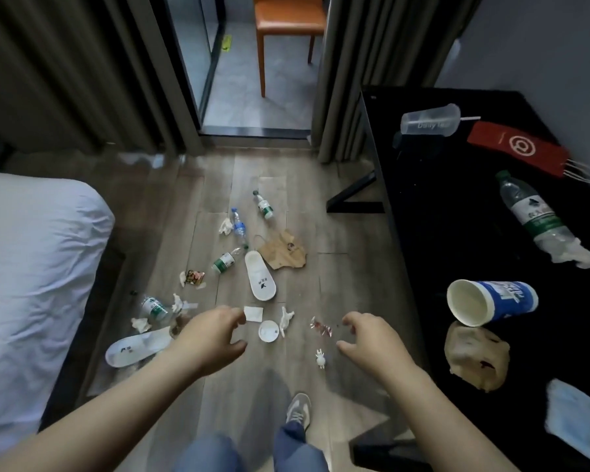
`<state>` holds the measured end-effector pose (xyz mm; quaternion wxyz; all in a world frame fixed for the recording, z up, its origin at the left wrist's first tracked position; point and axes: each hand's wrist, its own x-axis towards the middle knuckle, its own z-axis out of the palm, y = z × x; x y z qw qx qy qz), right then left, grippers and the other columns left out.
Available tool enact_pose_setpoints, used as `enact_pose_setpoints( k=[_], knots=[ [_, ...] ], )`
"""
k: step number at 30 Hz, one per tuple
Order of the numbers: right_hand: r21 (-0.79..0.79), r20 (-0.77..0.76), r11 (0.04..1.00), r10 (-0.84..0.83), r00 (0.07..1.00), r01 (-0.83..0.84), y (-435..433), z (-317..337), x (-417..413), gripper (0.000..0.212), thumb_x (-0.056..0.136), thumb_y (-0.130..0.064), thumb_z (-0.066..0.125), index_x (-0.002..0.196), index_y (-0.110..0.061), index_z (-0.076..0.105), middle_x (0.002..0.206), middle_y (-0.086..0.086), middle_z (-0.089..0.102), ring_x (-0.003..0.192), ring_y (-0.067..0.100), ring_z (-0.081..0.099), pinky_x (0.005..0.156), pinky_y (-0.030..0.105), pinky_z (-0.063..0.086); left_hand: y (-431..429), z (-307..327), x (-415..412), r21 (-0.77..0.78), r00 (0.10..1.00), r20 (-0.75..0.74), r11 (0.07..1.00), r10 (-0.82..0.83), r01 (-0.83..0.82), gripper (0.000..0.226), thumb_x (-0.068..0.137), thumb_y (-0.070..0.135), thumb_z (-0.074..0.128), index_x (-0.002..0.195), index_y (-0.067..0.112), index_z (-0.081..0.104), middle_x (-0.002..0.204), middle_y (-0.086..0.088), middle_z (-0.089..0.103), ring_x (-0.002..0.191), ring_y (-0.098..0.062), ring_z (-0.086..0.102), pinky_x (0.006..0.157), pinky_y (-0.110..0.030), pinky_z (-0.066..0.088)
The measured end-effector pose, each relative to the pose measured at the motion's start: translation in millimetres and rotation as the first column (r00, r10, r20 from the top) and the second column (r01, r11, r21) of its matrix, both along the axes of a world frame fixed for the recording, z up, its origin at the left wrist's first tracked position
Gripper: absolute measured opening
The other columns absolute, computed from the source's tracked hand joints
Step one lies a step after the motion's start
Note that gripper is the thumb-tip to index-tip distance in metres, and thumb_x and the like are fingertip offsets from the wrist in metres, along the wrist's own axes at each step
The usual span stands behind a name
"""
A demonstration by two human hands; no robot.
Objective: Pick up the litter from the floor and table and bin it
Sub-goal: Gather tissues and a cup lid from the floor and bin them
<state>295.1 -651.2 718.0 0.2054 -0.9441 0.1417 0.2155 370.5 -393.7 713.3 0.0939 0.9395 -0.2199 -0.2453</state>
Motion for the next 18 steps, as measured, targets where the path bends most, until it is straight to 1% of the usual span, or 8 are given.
enact_pose_setpoints(
  k=[4,8,12,16,18],
  knots=[
    [0.034,-0.083,0.996,-0.082,0.993,0.085,-7,-54,24,0.042,0.084,-0.029,0.061,0.125,-0.022,0.058,0.118,0.001,0.063,0.111,0.018,0.058,0.086,0.026,0.044,-13,-52,32,0.032,0.997,-0.074,0.999,0.015,-0.012,0.039,0.084,0.043,0.058,0.116,0.022,0.056,0.115,0.004,0.061,0.106,-0.015,0.058,0.086,-0.028,0.046],
    [0.022,-0.142,0.992,-0.124,0.982,0.128,-11,-119,40,0.038,0.085,-0.028,0.060,0.121,-0.019,0.060,0.115,0.002,0.064,0.108,0.019,0.060,0.083,0.027,0.045,-20,-119,61,0.058,0.993,-0.121,0.998,0.009,-0.002,0.039,0.085,0.043,0.057,0.118,0.022,0.055,0.118,0.003,0.060,0.107,-0.017,0.058,0.085,-0.028,0.046],
    [0.008,-0.151,0.983,-0.182,0.972,0.186,-15,-198,48,0.032,0.087,-0.030,0.059,0.118,-0.019,0.061,0.111,0.002,0.064,0.102,0.018,0.061,0.081,0.029,0.047,-23,-203,83,0.067,0.987,-0.158,0.997,-0.012,0.023,0.038,0.086,0.041,0.057,0.118,0.021,0.055,0.118,0.003,0.061,0.107,-0.017,0.058,0.083,-0.027,0.044],
    [0.007,-0.190,0.983,-0.181,0.965,0.186,-15,-286,55,0.028,0.085,-0.026,0.060,0.112,-0.016,0.062,0.107,0.004,0.064,0.098,0.021,0.061,0.081,0.033,0.049,-25,-297,95,0.086,0.986,-0.163,0.995,-0.027,0.041,0.040,0.085,0.042,0.057,0.120,0.022,0.055,0.120,0.002,0.062,0.107,-0.018,0.059,0.081,-0.026,0.045],
    [0.012,-0.198,0.983,-0.178,0.964,0.184,-14,-332,58,0.030,0.085,-0.026,0.060,0.113,-0.016,0.062,0.107,0.004,0.063,0.099,0.021,0.061,0.080,0.031,0.048,-26,-345,99,0.084,0.987,-0.160,0.996,-0.020,0.034,0.042,0.085,0.042,0.057,0.122,0.022,0.055,0.122,0.003,0.062,0.109,-0.018,0.059,0.081,-0.027,0.045]
  ],
)
